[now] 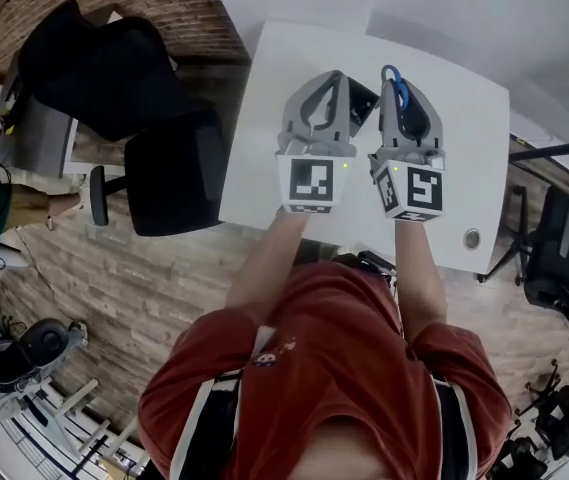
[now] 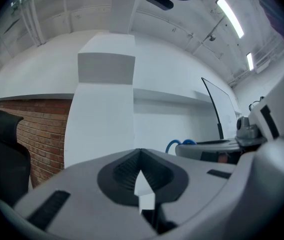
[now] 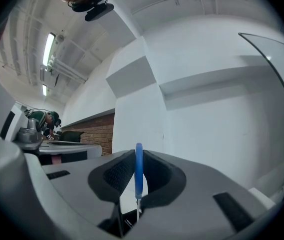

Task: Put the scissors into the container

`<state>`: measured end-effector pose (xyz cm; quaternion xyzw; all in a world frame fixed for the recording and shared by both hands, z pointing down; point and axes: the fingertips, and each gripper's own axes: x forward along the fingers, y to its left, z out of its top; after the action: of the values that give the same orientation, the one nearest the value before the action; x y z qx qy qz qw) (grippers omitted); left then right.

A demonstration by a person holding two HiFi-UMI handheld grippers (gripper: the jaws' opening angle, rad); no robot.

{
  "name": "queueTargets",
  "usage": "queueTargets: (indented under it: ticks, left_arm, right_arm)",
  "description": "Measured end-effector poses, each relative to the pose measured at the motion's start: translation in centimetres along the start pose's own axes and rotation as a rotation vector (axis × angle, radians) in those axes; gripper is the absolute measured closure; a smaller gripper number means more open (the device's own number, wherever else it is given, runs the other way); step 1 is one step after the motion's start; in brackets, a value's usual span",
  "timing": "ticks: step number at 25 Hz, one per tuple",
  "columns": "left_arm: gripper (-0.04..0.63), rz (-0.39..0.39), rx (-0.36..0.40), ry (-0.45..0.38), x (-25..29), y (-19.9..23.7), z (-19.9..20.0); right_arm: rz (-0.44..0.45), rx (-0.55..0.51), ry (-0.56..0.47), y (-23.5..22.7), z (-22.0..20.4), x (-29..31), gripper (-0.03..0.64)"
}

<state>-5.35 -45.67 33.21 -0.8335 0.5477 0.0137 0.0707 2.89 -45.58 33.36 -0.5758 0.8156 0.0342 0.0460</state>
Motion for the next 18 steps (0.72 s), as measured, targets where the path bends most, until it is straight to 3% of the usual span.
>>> queueTargets:
  ticks: [18]
  left_arm:
    - [0.583,-0.018,-0.051,0.083,1.9,1.0,-5.4]
  right_arm:
    - [-0.016,0.031,0.115,0.0,-6.4,2.4,0.563]
